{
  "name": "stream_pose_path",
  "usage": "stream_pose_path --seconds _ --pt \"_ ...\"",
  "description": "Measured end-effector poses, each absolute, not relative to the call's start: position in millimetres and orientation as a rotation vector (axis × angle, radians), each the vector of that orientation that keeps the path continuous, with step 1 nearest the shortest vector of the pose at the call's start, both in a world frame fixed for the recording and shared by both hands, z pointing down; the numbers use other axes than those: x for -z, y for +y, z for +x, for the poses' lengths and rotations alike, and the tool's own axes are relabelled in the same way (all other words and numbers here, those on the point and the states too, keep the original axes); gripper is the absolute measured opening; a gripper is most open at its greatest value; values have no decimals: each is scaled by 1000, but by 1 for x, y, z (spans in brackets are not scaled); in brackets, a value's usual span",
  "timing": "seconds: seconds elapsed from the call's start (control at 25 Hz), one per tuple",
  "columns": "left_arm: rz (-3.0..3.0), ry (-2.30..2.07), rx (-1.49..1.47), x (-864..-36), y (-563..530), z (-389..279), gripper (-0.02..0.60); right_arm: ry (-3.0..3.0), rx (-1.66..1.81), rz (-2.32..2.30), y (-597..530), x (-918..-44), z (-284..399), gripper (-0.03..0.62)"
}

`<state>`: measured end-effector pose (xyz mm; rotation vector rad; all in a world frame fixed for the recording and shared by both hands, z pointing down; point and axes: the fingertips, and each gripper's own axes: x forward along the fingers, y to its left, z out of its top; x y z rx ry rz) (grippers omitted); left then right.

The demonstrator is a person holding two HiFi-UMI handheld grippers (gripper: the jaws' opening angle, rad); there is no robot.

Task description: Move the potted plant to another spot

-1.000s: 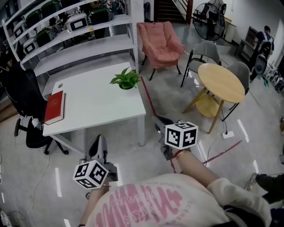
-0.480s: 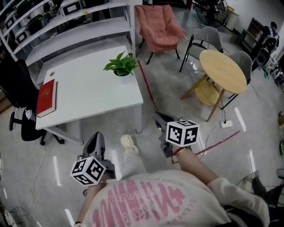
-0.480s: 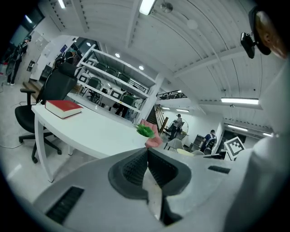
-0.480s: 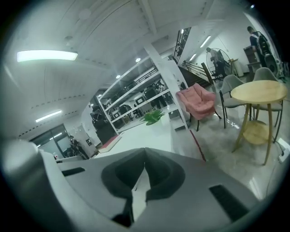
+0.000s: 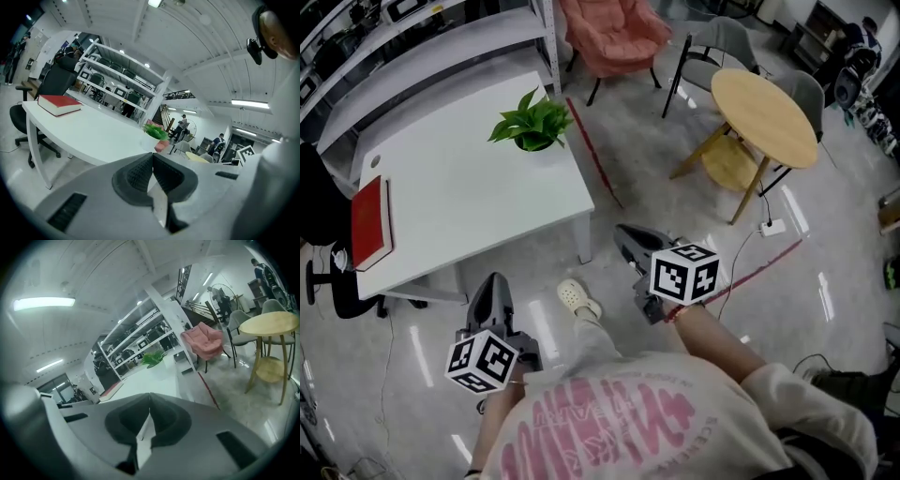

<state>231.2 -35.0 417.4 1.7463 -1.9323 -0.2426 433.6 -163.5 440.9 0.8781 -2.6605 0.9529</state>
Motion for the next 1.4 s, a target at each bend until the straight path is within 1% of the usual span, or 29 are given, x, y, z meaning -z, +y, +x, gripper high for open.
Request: stream_pose_path --seconds 0.6,0.96,1.04,1.24,1.28,1.4 --pt "1772 -1830 293 -451 -147 184 3 -2676 -918 829 -259 -465 359 6" --pt "1747 -1824 275 -465 -182 166 3 -2719 -905 729 -300 -473 315 17" --pt "1737 -1828 274 -468 -189 160 3 -2723 -889 712 -308 -478 307 42" --pt "1714 -1827 280 -476 -203 148 3 -2758 -855 673 -325 -485 287 154" --pt "1711 -1825 280 -478 -205 146 3 -2770 -837 663 -327 -485 283 182" --pt "1700 -1829 280 -483 -209 140 3 -2782 -746 629 -332 -488 271 310"
